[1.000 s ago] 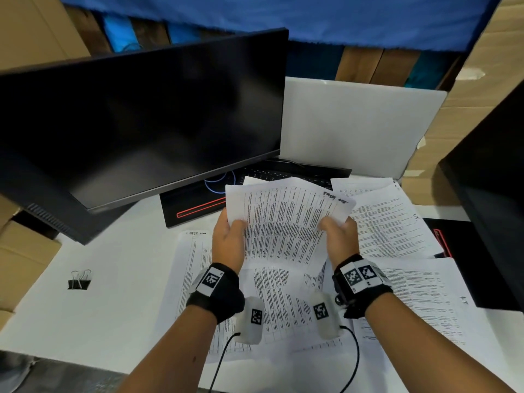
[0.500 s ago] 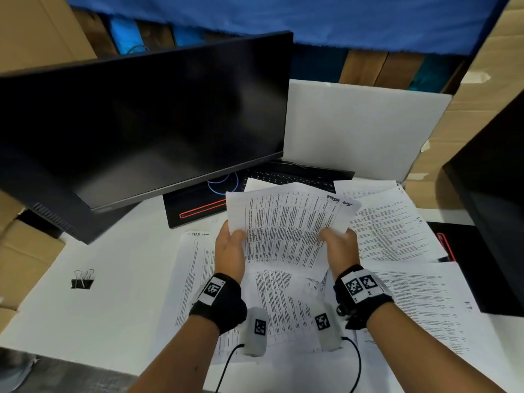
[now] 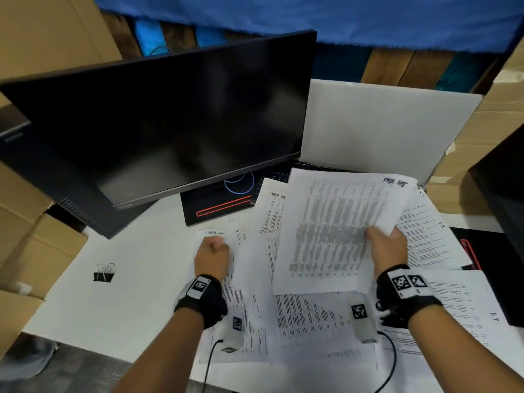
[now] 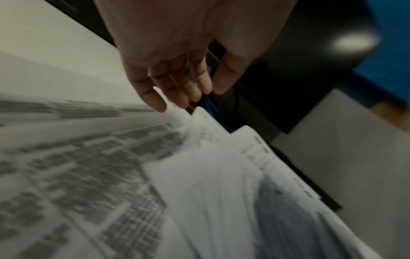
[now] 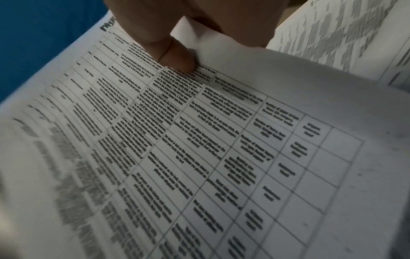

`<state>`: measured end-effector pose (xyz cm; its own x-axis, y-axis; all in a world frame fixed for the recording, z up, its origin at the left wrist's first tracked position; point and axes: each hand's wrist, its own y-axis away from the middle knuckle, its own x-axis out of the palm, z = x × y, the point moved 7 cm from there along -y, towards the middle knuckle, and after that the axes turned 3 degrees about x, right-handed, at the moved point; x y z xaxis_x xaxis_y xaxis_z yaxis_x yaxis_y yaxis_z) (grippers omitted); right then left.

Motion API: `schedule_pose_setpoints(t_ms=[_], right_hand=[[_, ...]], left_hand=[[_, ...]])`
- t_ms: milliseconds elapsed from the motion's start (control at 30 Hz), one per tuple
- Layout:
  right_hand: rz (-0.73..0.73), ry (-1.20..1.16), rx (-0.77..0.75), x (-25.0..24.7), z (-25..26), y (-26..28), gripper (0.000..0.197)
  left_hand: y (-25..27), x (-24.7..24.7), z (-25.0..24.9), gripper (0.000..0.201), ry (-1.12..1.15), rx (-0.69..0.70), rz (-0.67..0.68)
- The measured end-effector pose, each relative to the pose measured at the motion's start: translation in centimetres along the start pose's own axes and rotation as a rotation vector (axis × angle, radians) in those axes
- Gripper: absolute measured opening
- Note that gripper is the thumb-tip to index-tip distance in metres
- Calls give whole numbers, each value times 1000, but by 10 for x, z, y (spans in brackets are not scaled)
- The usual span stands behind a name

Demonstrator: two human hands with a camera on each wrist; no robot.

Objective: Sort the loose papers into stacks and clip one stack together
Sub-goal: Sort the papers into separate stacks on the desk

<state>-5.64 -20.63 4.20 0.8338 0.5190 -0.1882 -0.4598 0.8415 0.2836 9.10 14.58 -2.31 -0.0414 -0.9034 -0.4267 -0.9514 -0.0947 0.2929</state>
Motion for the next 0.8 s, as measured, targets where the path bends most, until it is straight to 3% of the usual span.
schedule_pose_setpoints(t_ms=[100,267,367,433,467,500,567,633,800], right_hand=[[-61,90,-1,-18,-4,-5,16],[-61,259,72,-32,-27,-4,10],[-55,301,111,-36,-43,-4,10],[-55,311,120,-37,-48,-4,9],[-55,312,120,-37,-49,-4,8],[-54,313,120,-37,-50,-4,9],[-43,310,120,-37,-50,-4,8],[-37,297,120,-37,-49,-6,7],[-33,260,102,-36,-44,-6,8]], left_hand=[[-19,-2,27,25,-159,-138,94],[-31,15,21,42,-177,-152,155],[-38,24,13,36,-144,-176,181],[-40,30,9,14,-183,-169,215],[-39,33,7,6,-197,-148,215],[-41,34,7,20,-193,-132,195],[-37,33,-4,20,-188,-57,120],[-30,25,-26,8,-143,65,23],[-6,2,-99,8,115,417,-93]])
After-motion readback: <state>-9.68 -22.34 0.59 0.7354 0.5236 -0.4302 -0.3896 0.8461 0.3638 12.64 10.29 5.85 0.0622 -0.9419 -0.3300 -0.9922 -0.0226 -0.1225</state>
